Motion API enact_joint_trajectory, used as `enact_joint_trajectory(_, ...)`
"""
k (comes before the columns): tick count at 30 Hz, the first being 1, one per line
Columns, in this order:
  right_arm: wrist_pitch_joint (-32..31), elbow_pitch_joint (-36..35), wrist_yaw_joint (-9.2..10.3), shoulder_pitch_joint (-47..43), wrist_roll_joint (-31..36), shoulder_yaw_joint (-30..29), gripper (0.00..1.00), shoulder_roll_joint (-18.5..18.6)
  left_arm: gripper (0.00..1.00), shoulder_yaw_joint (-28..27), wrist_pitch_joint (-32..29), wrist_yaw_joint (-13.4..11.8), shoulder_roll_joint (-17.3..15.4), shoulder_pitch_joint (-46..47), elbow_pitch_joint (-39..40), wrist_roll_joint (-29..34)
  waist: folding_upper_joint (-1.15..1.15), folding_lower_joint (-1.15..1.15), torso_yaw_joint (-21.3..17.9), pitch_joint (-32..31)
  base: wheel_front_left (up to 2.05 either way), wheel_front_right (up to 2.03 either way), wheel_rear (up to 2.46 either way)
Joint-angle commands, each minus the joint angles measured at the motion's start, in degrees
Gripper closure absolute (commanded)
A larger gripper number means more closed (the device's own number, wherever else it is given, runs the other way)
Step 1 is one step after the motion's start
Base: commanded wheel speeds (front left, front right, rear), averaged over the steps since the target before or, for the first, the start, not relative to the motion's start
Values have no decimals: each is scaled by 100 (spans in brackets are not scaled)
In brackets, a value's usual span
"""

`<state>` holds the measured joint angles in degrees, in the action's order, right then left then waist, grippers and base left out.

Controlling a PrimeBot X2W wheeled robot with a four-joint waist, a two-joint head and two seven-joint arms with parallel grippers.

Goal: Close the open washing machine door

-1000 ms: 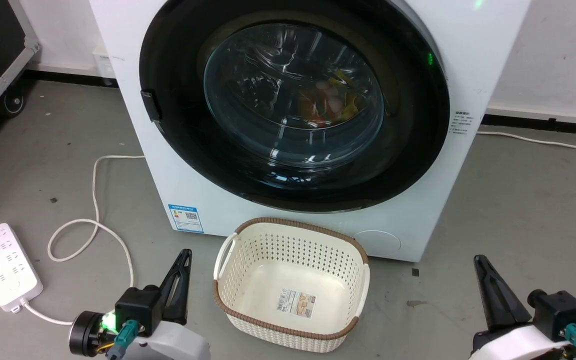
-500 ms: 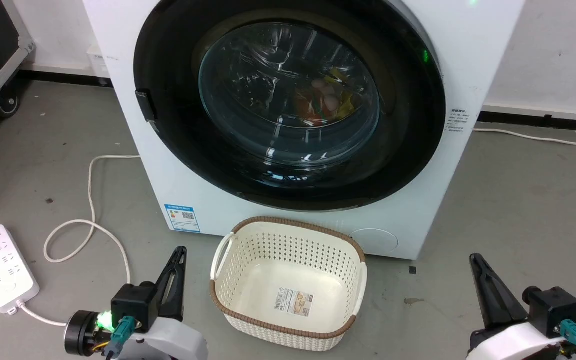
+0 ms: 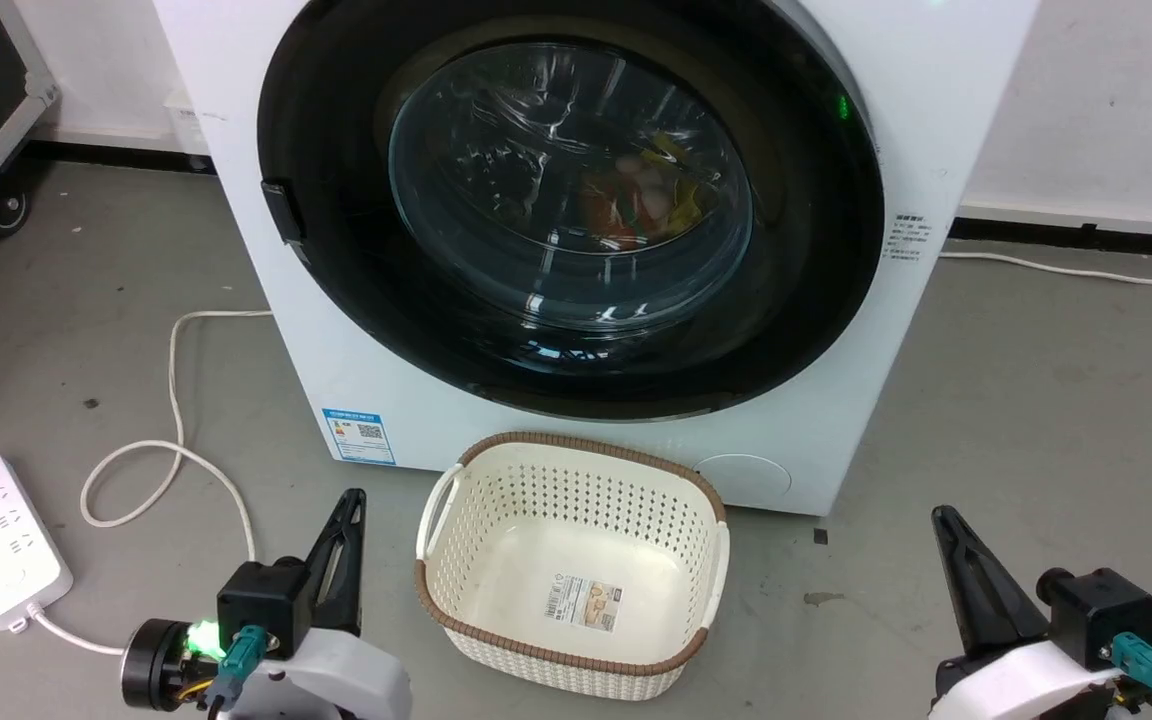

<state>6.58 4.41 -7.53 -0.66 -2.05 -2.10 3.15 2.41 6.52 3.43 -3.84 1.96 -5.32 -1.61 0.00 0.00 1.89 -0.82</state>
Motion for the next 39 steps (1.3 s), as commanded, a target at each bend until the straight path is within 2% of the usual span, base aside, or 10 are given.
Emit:
enact_joint_trajectory(1,-37,-59,2,37,32,15,100,-16,100,-30,-35,-40,27,-101,49,45,0,0,-5,2,0,0,0)
enact_joint_trajectory(39,-508,-349,4,59,163,164,100,-24,100,-190,-504,-270,80,-173,416,133,0,0,-145,63,0,0,0)
